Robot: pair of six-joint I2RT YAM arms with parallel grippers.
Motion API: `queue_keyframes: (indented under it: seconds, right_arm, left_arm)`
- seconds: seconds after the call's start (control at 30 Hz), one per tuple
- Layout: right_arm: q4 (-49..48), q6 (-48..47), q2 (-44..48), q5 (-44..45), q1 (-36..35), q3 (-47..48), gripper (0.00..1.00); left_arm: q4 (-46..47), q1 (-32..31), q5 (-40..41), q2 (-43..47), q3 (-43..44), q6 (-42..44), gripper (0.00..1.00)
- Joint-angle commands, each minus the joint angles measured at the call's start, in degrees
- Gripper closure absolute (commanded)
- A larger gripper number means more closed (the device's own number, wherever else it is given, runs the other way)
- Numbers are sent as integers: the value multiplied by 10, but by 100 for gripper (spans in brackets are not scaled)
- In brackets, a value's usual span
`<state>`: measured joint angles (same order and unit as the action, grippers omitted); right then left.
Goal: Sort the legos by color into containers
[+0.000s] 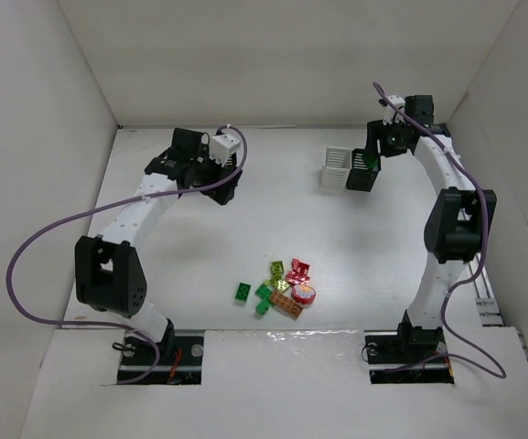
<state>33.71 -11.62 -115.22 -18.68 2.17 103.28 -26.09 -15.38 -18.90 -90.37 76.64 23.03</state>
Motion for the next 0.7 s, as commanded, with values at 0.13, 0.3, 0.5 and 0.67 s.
queue_keyframes:
  seconds: [0.13, 0.3, 0.5, 0.67]
  right_arm:
    - [4, 5, 21, -30, -7, 48, 18]
    - [4, 16, 91, -44, -2, 47, 17]
    - [10, 16, 174, -44, 47, -44, 17]
    - [15, 16, 249, -68, 114, -149, 17]
  left_arm:
    - [-10, -16, -32, 2, 26, 4, 1]
    - [5, -79, -46, 9, 12, 18, 1]
    - [38, -191, -28, 9, -18, 45, 10]
    - [43, -257, -63, -47, 15, 51, 37]
